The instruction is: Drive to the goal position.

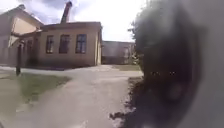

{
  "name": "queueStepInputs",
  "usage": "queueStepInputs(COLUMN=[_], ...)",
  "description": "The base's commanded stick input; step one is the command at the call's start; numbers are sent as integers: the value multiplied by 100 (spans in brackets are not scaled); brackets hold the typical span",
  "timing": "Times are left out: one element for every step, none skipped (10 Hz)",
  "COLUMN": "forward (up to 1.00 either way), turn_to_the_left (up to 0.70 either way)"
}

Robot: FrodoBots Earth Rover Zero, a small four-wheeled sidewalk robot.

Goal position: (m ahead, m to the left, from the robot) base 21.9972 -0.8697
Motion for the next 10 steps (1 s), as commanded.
queueStepInputs(forward=[70, 70, 70, 70, 70, 70, 70, 70, 70, 70], turn_to_the_left=[3, 3, 3, 3, 3, 3, 3, 3, 3, 3])
